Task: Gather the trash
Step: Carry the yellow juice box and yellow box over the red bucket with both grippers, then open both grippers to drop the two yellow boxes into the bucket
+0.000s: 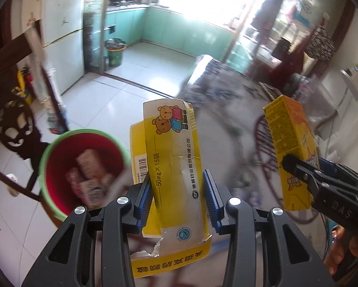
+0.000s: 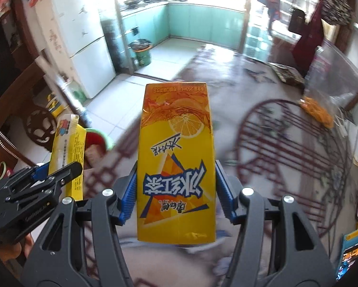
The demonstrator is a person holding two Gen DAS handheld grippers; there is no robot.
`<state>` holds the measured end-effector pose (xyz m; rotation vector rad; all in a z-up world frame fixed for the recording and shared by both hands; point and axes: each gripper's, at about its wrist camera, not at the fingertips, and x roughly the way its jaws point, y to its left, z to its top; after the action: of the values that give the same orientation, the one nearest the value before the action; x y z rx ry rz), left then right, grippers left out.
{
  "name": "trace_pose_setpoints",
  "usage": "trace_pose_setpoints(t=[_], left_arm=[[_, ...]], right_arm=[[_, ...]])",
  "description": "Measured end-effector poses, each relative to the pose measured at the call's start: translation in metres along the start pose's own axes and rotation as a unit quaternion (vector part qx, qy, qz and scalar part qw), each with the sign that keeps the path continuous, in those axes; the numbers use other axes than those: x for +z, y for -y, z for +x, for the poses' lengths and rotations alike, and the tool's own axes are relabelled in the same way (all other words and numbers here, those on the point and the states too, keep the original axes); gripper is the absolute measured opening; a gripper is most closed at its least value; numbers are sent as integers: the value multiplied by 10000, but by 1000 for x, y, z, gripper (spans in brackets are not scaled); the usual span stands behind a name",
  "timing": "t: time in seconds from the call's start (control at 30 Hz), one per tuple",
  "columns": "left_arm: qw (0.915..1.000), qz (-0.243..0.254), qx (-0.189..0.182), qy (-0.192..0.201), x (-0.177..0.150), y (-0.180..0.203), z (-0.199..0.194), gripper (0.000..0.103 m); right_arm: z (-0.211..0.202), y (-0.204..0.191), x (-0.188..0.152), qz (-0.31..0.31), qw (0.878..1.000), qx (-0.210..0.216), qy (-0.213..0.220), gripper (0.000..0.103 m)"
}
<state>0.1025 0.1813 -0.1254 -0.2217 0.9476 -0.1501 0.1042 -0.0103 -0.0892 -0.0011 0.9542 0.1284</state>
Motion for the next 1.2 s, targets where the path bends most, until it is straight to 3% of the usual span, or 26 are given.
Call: trace_pose_setpoints(t=[0.3, 0.4, 0.53, 1.2], left_arm=[[9973, -511, 525, -22, 10, -102, -4, 38], [9957, -651, 639, -132, 7, -126, 1, 38], [9933, -818, 766, -297, 6, -153, 13, 38], [9874, -977, 844, -920, 8, -193, 57, 39]], right_arm=[[21, -102, 16, -559, 9970, 523, -126, 56], [34, -121, 19, -524, 9936, 940, -339, 57], [52, -143, 19, -555, 9896, 1183, -594, 57], [94, -182, 33, -603, 9850, 1273, -1001, 57]])
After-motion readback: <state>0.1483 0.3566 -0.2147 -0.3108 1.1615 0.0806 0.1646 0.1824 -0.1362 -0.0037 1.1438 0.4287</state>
